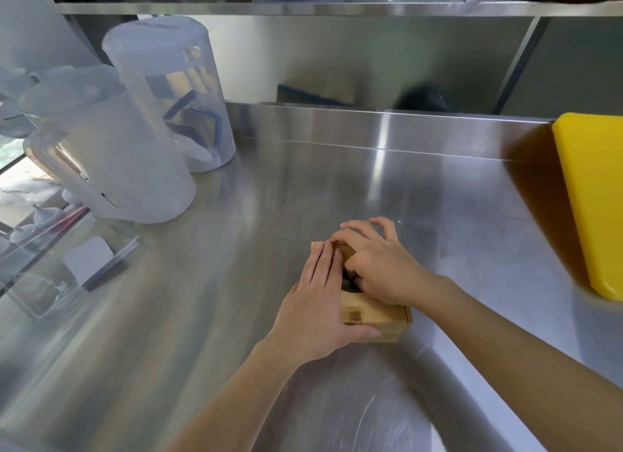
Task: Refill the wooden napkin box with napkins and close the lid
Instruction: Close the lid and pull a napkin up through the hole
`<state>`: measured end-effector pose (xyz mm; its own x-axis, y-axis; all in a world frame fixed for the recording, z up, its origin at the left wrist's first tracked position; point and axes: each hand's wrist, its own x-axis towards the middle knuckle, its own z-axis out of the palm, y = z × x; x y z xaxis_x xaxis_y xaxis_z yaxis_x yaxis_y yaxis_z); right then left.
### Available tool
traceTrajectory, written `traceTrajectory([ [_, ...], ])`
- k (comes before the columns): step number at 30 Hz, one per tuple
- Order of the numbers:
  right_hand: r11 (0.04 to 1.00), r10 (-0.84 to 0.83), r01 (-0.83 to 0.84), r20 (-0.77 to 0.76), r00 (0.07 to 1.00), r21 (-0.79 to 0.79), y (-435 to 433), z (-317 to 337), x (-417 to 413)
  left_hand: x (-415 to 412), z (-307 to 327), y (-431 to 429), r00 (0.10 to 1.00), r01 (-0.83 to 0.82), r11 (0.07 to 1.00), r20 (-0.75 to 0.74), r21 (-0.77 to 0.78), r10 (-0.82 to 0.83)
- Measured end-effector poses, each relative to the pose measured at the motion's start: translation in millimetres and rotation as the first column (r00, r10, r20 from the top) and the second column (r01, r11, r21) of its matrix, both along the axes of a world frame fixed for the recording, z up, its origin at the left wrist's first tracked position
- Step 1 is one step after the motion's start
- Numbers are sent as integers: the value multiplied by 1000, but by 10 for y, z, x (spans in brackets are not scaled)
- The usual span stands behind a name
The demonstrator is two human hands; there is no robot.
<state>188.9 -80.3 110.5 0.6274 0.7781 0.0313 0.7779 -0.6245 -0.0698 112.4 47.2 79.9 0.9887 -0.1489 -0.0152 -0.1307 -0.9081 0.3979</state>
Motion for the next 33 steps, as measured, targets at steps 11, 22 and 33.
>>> traceTrajectory([
  [11, 995, 5, -2, -26, 1000, 102, -80, -42, 41, 13, 20, 1, 1000, 3, 1000, -31, 5, -3],
  [22, 989, 83, -65, -131, 988, 134, -109, -71, 77, 1, 51, -9, 998, -6, 1000, -58, -12, 6],
  [33, 953, 103, -67, -108, 989, 295, -196, -69, 1, 37, 17, 44, 997, 53, 984, -46, -167, -62],
])
